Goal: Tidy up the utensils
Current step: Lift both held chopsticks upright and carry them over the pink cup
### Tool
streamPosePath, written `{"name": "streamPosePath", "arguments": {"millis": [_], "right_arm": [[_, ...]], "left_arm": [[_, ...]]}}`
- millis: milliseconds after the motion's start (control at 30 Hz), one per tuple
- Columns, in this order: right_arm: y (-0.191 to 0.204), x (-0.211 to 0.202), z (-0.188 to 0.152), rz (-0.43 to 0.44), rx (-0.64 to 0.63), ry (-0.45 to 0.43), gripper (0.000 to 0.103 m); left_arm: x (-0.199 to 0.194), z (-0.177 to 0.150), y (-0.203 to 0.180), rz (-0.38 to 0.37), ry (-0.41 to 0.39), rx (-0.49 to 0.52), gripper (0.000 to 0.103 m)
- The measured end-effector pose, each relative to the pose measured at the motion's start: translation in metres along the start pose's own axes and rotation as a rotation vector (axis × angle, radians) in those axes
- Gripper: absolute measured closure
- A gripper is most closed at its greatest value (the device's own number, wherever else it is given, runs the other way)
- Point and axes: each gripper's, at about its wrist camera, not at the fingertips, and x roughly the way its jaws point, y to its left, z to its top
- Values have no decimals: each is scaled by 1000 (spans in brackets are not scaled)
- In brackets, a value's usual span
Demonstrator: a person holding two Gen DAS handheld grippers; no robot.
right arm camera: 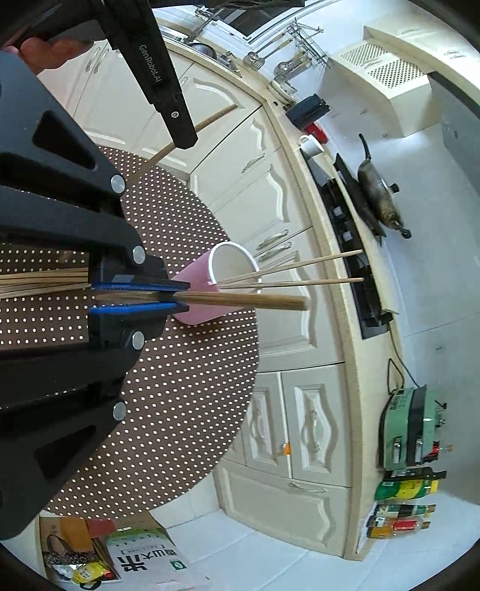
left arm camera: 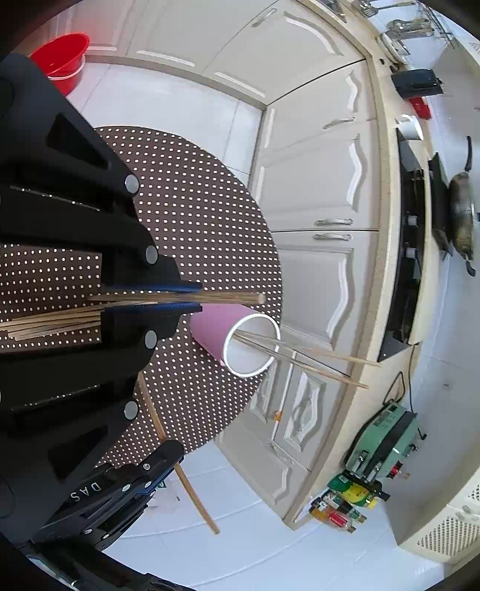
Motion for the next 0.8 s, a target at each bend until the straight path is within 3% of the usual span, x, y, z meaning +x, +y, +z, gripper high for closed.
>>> {"name": "streamPosePath", "arguments": {"millis": [800], "right_arm": [[12, -45, 60, 20, -38, -170, 98]], "left_arm": [[-62, 44, -23, 16, -161, 28, 97]]}}
